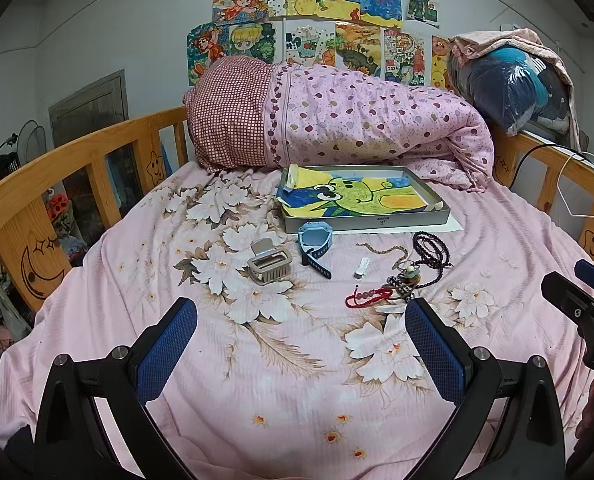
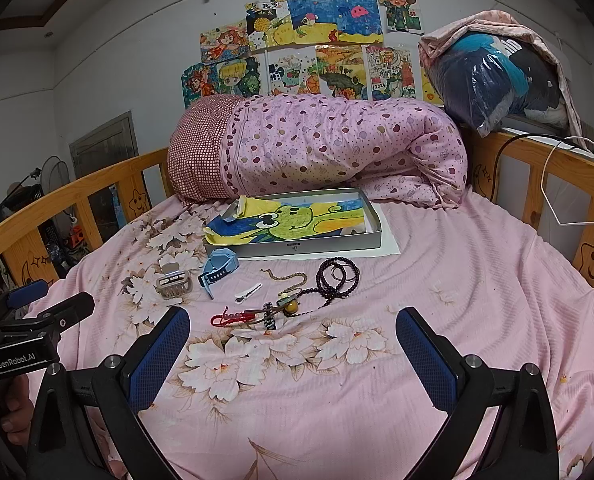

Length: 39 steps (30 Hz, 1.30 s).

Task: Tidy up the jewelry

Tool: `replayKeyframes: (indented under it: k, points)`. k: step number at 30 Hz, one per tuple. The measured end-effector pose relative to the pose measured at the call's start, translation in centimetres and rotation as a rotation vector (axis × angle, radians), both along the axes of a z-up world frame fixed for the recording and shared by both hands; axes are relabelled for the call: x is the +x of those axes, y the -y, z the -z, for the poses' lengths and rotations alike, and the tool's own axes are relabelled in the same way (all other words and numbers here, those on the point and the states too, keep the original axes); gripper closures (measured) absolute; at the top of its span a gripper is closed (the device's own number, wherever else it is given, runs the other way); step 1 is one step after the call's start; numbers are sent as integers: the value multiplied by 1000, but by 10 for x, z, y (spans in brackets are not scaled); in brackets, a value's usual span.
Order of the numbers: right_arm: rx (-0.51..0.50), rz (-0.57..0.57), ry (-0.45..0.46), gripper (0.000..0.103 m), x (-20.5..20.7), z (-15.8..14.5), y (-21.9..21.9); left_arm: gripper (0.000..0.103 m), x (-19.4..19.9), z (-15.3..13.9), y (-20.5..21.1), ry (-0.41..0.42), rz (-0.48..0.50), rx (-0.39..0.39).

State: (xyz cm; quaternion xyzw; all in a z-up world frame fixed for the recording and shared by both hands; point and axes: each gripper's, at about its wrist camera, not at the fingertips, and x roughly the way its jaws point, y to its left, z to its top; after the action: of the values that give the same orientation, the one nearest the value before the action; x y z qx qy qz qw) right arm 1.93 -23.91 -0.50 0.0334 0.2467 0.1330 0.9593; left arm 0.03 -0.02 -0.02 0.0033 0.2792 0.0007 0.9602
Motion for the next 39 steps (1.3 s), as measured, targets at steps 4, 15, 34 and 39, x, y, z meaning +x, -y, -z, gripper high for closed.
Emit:
replayKeyframes:
  k: [4, 15, 34, 39]
  points:
    - [0, 0, 0, 0, 0, 0, 0, 1, 0, 0, 0, 0, 0, 2]
    - [-1, 1, -1, 0, 0, 1, 0, 1, 0, 0, 0, 0, 2, 0]
    - [1, 2, 1, 0, -1, 0, 0, 1, -1, -4, 1, 0, 4, -4]
    - [2, 2, 1, 0, -1, 0, 0, 1, -1, -4, 1, 1, 4, -3]
